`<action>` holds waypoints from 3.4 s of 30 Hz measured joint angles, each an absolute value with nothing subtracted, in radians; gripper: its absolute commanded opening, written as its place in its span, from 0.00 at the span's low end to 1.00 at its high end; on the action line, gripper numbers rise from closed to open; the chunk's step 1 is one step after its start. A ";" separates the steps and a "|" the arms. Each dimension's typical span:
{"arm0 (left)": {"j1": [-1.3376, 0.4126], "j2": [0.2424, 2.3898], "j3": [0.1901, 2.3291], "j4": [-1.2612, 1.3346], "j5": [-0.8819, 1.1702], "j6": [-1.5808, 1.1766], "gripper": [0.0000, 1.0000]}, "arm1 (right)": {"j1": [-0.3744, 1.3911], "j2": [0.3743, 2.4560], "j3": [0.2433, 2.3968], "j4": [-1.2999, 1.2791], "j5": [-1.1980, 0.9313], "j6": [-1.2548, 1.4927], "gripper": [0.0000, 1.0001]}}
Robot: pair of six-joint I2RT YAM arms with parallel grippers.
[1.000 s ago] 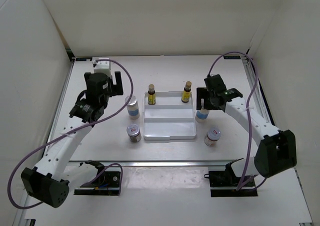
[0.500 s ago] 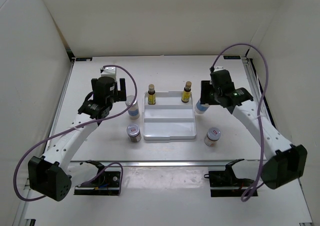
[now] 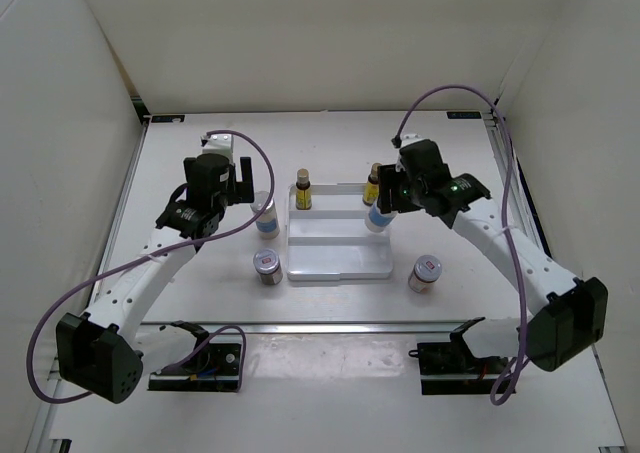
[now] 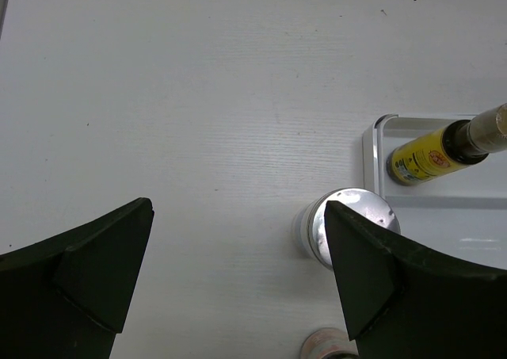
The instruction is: Organize the condiment bottles
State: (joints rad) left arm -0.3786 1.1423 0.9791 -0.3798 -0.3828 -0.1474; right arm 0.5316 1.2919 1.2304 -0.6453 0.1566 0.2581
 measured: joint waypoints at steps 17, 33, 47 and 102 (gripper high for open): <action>-0.379 1.228 1.001 -0.384 -0.317 -0.148 1.00 | 0.641 1.424 1.174 -0.542 0.329 0.304 0.02; -0.379 1.254 1.017 -0.392 -0.298 -0.149 1.00 | 0.656 1.463 1.237 -0.568 0.405 0.307 0.00; -0.379 1.298 1.028 -0.392 -0.262 -0.155 1.00 | 0.657 1.516 1.202 -0.527 0.412 0.337 0.08; -0.550 1.301 1.278 -0.576 -0.209 -0.226 0.16 | 0.711 1.023 1.033 -0.641 0.514 0.456 1.00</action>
State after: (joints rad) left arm -0.5495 1.3014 1.2781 -0.5758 -0.2092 -0.2256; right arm 0.7113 1.0229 1.0328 -0.6407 0.5140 0.4564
